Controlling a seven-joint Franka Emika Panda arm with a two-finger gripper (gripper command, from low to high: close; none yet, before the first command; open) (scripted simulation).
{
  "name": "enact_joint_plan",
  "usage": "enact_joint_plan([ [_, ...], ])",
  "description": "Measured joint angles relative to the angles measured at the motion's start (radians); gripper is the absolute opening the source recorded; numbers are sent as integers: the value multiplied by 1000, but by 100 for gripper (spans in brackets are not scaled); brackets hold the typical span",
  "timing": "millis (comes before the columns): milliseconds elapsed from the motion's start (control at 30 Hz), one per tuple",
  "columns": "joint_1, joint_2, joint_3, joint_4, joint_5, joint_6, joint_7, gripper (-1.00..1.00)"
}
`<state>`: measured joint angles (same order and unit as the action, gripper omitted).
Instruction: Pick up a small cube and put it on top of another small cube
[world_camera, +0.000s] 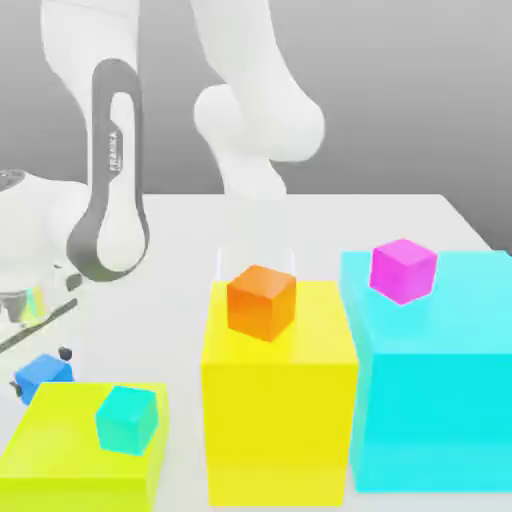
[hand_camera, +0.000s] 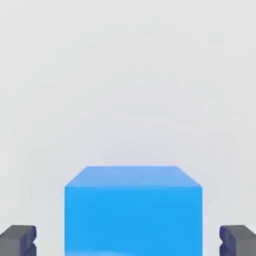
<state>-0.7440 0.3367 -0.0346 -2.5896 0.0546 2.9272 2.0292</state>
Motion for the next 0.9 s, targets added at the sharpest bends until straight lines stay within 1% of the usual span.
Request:
enact_joint_plan([
  [167, -2, 6, 2, 1, 1, 6, 0, -100],
  [367, 16, -184, -9, -26, -35, -156, 28, -100],
  [433, 62, -238, 29, 4, -56, -239, 52, -100],
  [467, 107, -264, 51, 22, -61, -282, 61, -100],
  [633, 308, -386, 136, 116, -47, -500, 79, -100],
  [700, 321, -368, 140, 122, -52, -489, 87, -100],
  [767, 321, -316, 139, 111, -62, -426, 96, -100],
  [800, 322, -288, 139, 104, -65, -392, 98, 100],
  [900, 322, -288, 139, 104, -65, -391, 98, 100],
])
